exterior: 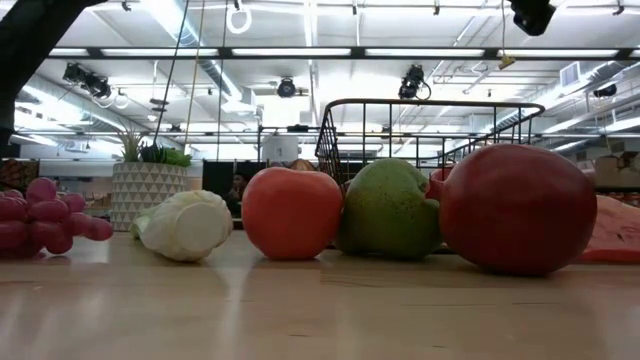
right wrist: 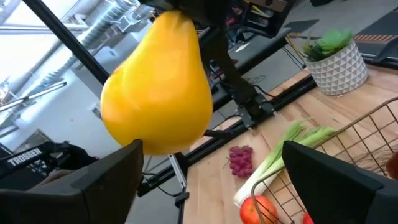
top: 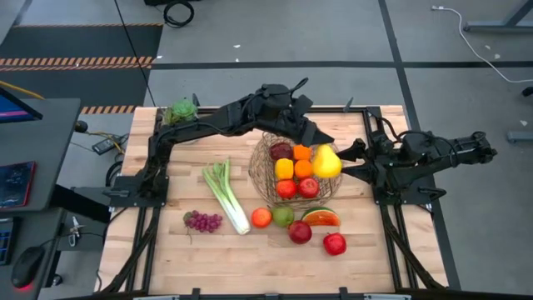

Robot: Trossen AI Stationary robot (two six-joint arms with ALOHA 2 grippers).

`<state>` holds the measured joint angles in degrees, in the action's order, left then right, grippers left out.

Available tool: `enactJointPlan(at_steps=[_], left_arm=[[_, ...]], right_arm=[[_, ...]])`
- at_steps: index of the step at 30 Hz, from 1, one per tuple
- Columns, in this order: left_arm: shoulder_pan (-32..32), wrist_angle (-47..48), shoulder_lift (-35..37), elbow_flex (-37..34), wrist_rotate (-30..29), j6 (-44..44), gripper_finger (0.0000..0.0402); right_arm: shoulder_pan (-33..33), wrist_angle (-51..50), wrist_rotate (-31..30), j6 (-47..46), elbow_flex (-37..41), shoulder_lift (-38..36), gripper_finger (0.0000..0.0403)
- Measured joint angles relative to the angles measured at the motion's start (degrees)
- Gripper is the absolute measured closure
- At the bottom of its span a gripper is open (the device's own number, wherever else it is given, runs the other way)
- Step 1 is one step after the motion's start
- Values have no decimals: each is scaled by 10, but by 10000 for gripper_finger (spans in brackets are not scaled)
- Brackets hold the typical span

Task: Build produce basket
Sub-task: Put the yellow pear into the brown wire basket, then put the red apple into the brown wire basket

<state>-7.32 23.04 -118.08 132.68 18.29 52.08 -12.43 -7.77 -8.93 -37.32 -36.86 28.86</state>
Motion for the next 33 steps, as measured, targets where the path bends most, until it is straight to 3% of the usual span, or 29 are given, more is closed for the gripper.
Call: enactJointPlan(at_steps=[5, 9, 13, 22, 26, 28, 33], left_arm=[[1, -19, 0, 0, 0, 39, 373], [1, -21, 0, 0, 0, 37, 378], [1, -17, 0, 0, 0, -7, 374], [1, 19, 0, 0, -1, -47, 369], [1, 136, 0, 1, -2, -205, 376], [1, 210, 0, 1, -10, -234, 377], [1, 354, -5, 0, -79, -460, 375]], right_arm=[[0, 0, 1, -1, 0, 0, 16], [0, 45, 37, 14, 0, -11, 16], [0, 86, 98, 60, -2, -29, 16], [0, 69, 100, 46, 0, -28, 16], [0, 37, 101, 28, 0, -27, 16], [0, 14, 95, 15, 0, -24, 16], [0, -59, 55, 39, 0, -7, 16]])
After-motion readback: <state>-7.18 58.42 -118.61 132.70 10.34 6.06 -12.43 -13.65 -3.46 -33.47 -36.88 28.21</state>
